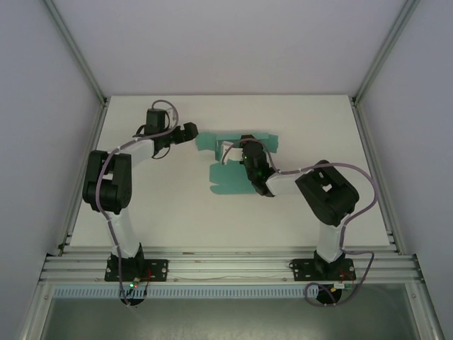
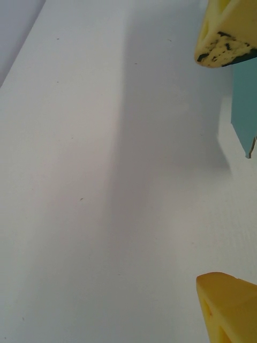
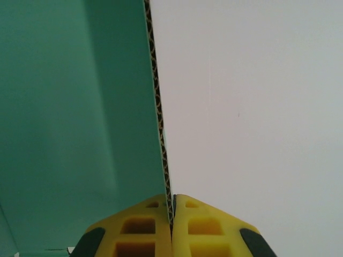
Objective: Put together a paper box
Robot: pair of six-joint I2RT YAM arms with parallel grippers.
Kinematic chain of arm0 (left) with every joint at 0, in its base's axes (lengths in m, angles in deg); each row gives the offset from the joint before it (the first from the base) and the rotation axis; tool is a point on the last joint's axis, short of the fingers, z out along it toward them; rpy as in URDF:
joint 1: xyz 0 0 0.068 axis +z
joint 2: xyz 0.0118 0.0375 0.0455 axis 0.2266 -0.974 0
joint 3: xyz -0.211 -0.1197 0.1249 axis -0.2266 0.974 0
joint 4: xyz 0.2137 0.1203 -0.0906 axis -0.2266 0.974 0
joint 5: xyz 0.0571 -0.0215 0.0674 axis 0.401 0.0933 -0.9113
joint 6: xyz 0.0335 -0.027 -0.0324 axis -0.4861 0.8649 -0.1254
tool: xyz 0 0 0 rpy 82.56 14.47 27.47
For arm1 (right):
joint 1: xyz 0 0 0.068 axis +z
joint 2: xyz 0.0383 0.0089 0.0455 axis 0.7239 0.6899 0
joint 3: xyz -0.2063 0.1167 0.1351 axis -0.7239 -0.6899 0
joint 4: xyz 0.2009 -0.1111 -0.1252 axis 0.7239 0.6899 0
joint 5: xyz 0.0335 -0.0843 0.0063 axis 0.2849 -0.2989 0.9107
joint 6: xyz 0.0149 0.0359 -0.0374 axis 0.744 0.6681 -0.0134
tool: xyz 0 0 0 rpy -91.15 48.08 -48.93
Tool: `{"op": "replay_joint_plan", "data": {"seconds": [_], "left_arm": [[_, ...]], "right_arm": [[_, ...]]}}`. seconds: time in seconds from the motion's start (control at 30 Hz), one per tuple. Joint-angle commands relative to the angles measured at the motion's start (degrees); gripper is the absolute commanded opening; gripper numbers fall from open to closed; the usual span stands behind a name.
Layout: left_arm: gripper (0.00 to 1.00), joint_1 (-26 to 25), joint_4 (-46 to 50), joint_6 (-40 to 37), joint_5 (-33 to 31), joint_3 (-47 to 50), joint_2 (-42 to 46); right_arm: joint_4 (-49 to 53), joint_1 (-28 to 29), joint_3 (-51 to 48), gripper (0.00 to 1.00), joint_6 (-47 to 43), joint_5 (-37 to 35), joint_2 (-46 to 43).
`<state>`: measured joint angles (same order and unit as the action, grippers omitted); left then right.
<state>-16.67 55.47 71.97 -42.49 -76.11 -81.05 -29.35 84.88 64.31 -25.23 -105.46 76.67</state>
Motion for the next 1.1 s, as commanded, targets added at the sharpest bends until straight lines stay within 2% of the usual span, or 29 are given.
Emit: {"op": "replay_joint_plan", "data": {"seconds": [0.0, 0.17, 0.3, 0.47, 0.6, 0.7, 0.83, 0.93, 1.07], "left_arm": [[0.98, 0.9, -0.7, -0.1, 0.3, -0.7, -0.4], [1.0, 3.1, 1.6, -0.3, -0.5, -1.6, 1.9], [1.0, 3.1, 4.8, -1.2, -0.9, -5.2, 0.3], [0.97, 3.0, 4.7, -2.4, 6.8, -7.5, -4.0], [0.85, 2.4, 1.1, -4.6, 16.8, -4.6, -3.7], [0.77, 0.8, 0.8, -7.5, 19.3, -2.6, -2.9], [0.61, -2.0, -0.4, -10.9, 21.8, -0.4, -2.0], [0.58, -3.7, -5.2, -10.9, 24.8, 2.4, -1.5], [0.57, -5.9, -5.1, -12.2, 22.9, 2.9, -1.7]], "right_arm": [[-2.4, 0.7, -0.6, 0.0, 2.1, -0.9, -0.5], [-1.9, 0.7, -1.0, 0.0, 2.1, -1.4, -0.7], [-2.1, 0.7, -0.6, 0.0, 2.8, -1.1, -0.7], [-1.5, 0.7, -0.1, 0.0, 3.2, -0.8, -0.6], [-1.5, 0.6, 0.8, 0.0, 4.6, -1.6, -0.4], [-1.4, 0.6, 1.2, 0.0, 5.3, -1.6, -0.5], [-0.4, 0.6, 1.5, 0.0, 5.8, -1.7, -0.9], [-0.3, 0.6, 1.5, 0.0, 6.2, -2.2, -0.9], [0.9, 0.6, 1.3, 0.0, 5.8, -2.3, -0.9]]}}
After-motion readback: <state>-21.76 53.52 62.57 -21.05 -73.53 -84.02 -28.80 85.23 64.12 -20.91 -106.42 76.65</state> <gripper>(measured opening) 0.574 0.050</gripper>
